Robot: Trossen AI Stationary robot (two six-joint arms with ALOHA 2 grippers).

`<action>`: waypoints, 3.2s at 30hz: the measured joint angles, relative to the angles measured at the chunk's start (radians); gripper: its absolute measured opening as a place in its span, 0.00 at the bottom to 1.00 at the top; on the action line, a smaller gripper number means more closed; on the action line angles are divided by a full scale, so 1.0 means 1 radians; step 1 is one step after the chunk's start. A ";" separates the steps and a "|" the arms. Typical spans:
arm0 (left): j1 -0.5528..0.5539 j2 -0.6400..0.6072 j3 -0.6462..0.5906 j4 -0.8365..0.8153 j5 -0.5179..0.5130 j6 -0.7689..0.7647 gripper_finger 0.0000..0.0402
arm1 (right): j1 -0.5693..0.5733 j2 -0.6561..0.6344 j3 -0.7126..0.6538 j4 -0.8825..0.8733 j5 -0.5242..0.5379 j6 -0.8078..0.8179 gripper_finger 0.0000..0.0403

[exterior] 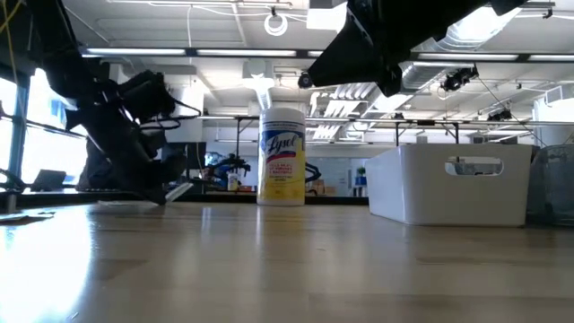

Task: Pick & Place First Aid Supplies
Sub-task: Put the green bandage pack into the white bin

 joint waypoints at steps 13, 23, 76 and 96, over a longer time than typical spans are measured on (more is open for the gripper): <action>-0.252 -0.168 0.002 0.400 0.353 0.421 0.00 | 0.000 0.000 0.000 -0.001 -0.006 -0.018 0.18; -0.381 -0.141 0.112 0.425 0.459 0.523 0.00 | 0.009 -0.078 0.001 -0.159 0.002 -0.018 0.18; -0.397 0.779 1.358 -0.337 0.564 1.539 0.00 | 0.400 -0.382 0.001 -1.165 0.146 0.688 0.18; -0.512 0.694 1.356 -0.328 0.264 1.588 0.21 | 0.397 -0.382 0.001 -1.159 0.162 0.681 0.18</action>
